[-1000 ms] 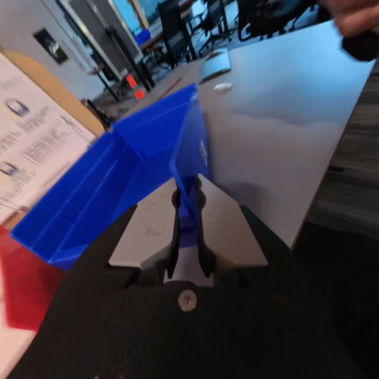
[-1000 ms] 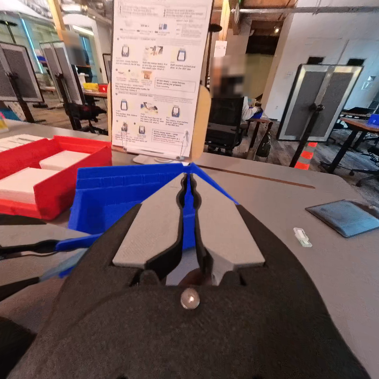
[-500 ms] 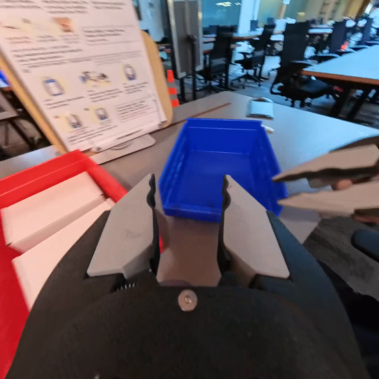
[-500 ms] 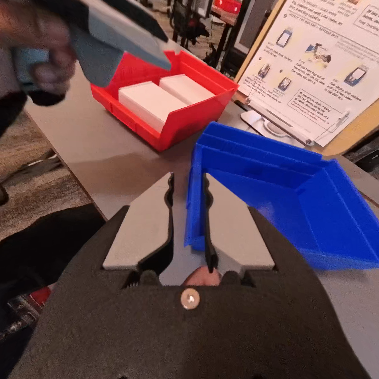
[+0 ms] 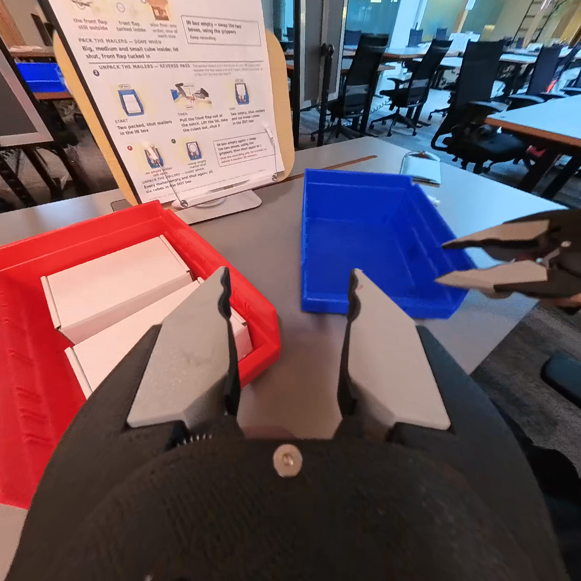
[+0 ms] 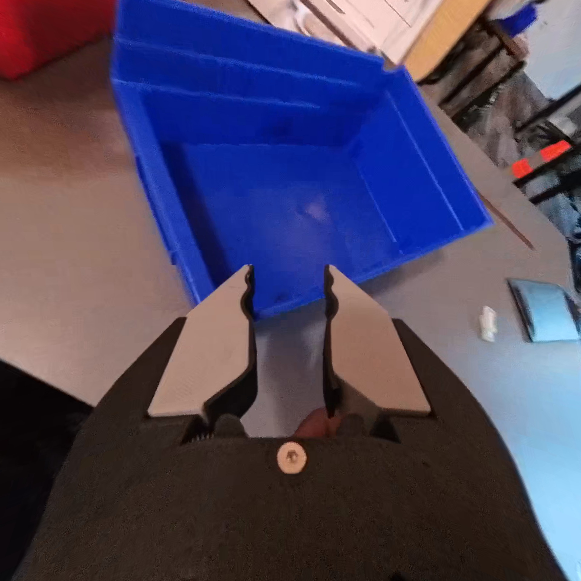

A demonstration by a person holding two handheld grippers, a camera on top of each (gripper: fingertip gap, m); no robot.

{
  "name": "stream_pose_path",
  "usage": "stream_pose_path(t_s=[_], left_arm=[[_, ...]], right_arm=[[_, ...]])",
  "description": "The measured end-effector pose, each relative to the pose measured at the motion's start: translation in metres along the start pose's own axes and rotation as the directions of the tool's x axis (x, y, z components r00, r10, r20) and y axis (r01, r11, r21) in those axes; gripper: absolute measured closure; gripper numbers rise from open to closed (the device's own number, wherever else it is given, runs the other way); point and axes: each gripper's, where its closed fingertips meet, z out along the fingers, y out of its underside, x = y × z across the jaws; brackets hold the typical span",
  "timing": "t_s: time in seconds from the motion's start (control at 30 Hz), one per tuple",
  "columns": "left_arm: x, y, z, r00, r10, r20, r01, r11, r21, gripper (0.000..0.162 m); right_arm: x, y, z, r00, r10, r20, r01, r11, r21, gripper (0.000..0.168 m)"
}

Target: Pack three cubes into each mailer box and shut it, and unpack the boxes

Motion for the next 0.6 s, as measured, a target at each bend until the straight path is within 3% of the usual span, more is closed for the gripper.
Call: stream_pose_path(t_s=[0.07, 0.17, 0.37, 0.43, 0.5, 0.6], left_arm=[[-0.002, 0.003, 0.002, 1.0, 0.009, 0.013, -0.009, 1.0, -0.012, 0.089], [-0.006, 0.005, 0.003, 0.999, 0.02, 0.034, -0.02, 1.0, -0.022, 0.089], [-0.009, 0.009, 0.008, 0.998, 0.02, 0.052, -0.018, 0.999, -0.034, 0.089], [-0.008, 0.012, 0.011, 0.998, 0.027, 0.055, -0.025, 0.999, -0.048, 0.089], [-0.006, 0.013, 0.012, 0.997, 0.045, 0.058, -0.042, 0.998, -0.056, 0.089], [-0.007, 0.011, 0.009, 0.995, 0.07, 0.076, -0.067, 0.996, -0.05, 0.089]], right_arm=[[0.027, 0.011, 0.0, 0.997, 0.018, -0.073, -0.019, 1.0, -0.013, 0.131], [0.031, 0.012, -0.006, 0.997, 0.074, -0.018, -0.073, 0.997, 0.007, 0.13], [-0.031, -0.024, -0.013, 0.985, 0.008, 0.174, -0.032, 0.99, 0.139, 0.127], [-0.043, -0.014, -0.001, 0.984, -0.074, 0.161, 0.06, 0.994, 0.088, 0.125], [-0.03, 0.004, 0.013, 0.99, -0.129, 0.062, 0.13, 0.991, -0.006, 0.126], [-0.022, 0.016, 0.014, 0.991, -0.07, 0.114, 0.075, 0.996, -0.047, 0.131]])
